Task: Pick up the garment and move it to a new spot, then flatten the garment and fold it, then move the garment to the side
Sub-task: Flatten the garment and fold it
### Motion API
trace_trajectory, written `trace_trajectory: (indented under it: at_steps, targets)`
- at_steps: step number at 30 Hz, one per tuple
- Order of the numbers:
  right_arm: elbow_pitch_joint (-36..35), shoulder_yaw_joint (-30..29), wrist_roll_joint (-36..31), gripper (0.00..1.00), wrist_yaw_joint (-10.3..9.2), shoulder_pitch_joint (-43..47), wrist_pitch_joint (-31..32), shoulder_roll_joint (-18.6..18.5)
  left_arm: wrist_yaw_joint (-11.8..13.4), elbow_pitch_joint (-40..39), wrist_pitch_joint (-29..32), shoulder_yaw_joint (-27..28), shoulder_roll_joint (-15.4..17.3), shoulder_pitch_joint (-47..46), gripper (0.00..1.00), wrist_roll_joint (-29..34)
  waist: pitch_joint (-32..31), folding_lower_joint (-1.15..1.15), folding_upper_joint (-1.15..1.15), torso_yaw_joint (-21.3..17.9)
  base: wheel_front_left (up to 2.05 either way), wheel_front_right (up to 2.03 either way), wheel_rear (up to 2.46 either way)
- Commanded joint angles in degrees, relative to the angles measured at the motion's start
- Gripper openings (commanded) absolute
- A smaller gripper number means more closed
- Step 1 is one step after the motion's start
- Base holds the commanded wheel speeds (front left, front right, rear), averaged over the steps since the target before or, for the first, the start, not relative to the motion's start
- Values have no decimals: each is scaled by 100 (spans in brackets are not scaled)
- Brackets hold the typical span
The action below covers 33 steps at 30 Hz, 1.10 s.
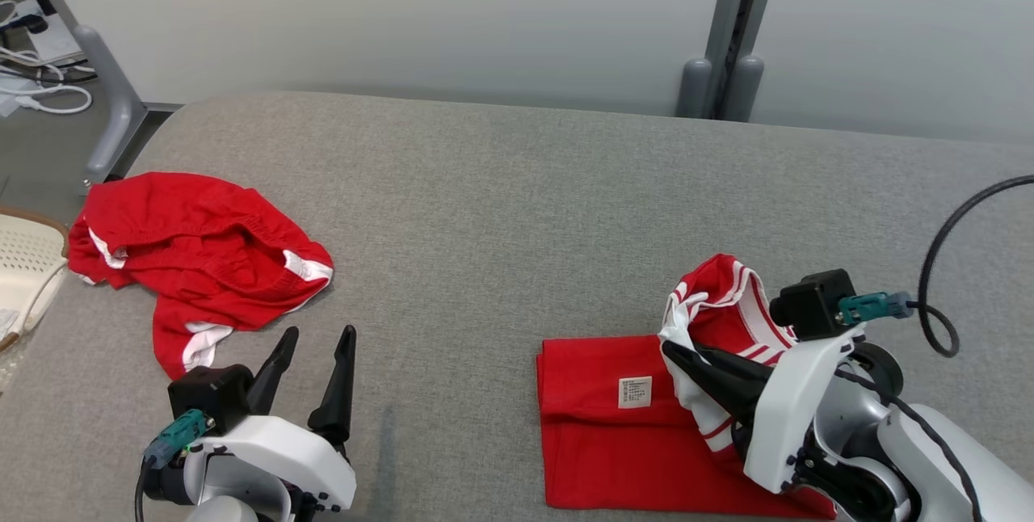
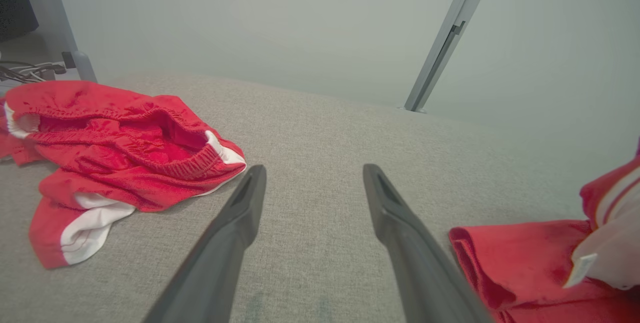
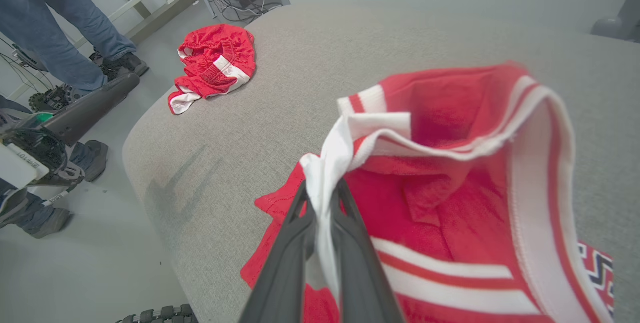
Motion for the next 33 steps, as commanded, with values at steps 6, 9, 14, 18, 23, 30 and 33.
trace_trajectory:
  at_steps: [6, 9, 14, 18, 23, 30, 33]
  targets:
    - [386, 275, 81, 0, 5, -272, -8, 205, -26, 88, -43, -11, 0, -98, 100, -30, 23, 0, 0, 232, 0, 0, 0]
    - [571, 442, 151, 0, 5, -362, -72, 306, -29, 106, -62, -25, -8, -117, 100, -39, 12, 0, 0, 300, 0, 0, 0]
    - [908, 657, 282, 0, 5, -511, -211, 436, -25, 121, -61, -41, 1, -148, 100, -51, 16, 0, 0, 352, 0, 0, 0]
    - [1158, 763, 373, 47, 5, -634, -284, 468, -5, 120, -58, -38, 24, -155, 100, -63, 32, 0, 0, 353, 0, 0, 0]
    - [1103, 927, 564, 100, 5, -722, -514, 493, 29, 100, -42, -42, 47, -162, 100, -73, 41, 0, 0, 297, 0, 0, 0]
    - [481, 937, 1114, 100, 5, -708, -1269, 226, 84, 28, 4, -58, 114, -70, 100, -58, -83, 0, 0, 73, 0, 0, 0]
    - [288, 766, 1199, 100, 5, -641, -1529, -34, 97, -37, 3, -58, 153, -19, 100, -46, -135, 0, 0, -46, 0, 0, 0]
